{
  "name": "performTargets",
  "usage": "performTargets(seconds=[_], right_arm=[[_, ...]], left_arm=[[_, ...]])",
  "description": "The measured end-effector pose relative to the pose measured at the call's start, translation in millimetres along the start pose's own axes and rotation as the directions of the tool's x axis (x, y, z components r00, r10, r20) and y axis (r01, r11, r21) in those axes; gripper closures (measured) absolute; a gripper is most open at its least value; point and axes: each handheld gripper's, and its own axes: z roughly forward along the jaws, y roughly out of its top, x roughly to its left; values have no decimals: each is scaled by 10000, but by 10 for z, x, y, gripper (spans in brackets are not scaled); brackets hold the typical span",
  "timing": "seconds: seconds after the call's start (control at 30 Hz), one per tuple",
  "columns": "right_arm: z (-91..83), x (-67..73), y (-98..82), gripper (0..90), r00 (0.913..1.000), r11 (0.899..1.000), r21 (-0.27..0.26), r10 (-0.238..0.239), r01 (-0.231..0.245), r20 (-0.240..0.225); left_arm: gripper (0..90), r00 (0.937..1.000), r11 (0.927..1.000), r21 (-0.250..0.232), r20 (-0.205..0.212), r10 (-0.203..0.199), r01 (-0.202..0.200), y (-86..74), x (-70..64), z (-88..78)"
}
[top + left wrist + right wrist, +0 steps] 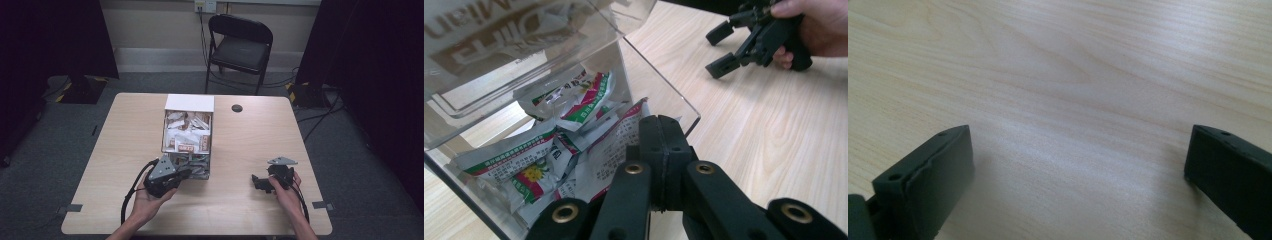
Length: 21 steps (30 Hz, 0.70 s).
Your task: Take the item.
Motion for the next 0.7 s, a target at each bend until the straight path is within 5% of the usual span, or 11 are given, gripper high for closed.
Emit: performTargets(seconds=[0.7], right_arm=[[0, 0, 0, 0, 10000, 10000, 1, 1, -1, -1]], left_arm=[[900, 9948, 9943, -710, 693, -746, 795, 68, 41, -181]])
